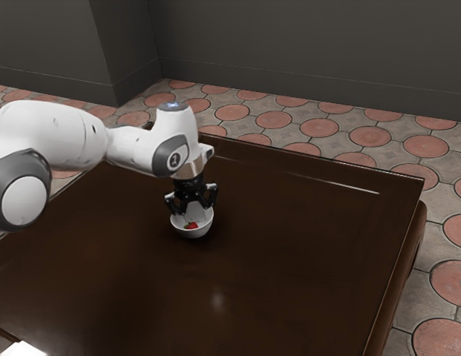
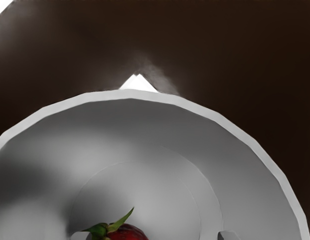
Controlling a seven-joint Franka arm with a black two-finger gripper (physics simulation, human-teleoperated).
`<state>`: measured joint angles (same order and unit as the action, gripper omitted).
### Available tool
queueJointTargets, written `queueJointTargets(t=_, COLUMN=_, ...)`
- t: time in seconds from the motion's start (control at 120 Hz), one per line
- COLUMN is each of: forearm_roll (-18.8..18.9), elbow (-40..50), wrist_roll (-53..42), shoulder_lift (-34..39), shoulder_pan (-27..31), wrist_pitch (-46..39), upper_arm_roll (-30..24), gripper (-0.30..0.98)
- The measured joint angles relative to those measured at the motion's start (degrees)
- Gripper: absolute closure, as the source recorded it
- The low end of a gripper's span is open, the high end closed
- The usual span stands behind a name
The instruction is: Take strawberry from the bowl
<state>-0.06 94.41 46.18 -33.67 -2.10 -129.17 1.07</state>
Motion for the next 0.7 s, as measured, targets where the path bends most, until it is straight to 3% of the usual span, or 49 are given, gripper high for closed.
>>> queueJointTargets(t=0.2, forearm_roll=0.03, elbow=5.43, wrist_roll=7.89, shoulder_lift=2.28, shoulder_pan=-0.01, wrist_pitch=-4.92, upper_arm_roll=0.24, gripper=0.39)
queueJointTargets(t=0.6, forearm_roll=-0.11, elbow=5.98, wrist_roll=17.85, shoulder_lift=1.39, shoulder_pan=0.09, wrist_pitch=-8.11, upper_arm_roll=0.2, gripper=0.48)
queueJointTargets(t=0.7, forearm_roll=-0.03, elbow=6.03, wrist_roll=19.55, shoulder_lift=1.3, shoulder_pan=0.08, wrist_pitch=-8.28, upper_arm_roll=0.18, gripper=0.55)
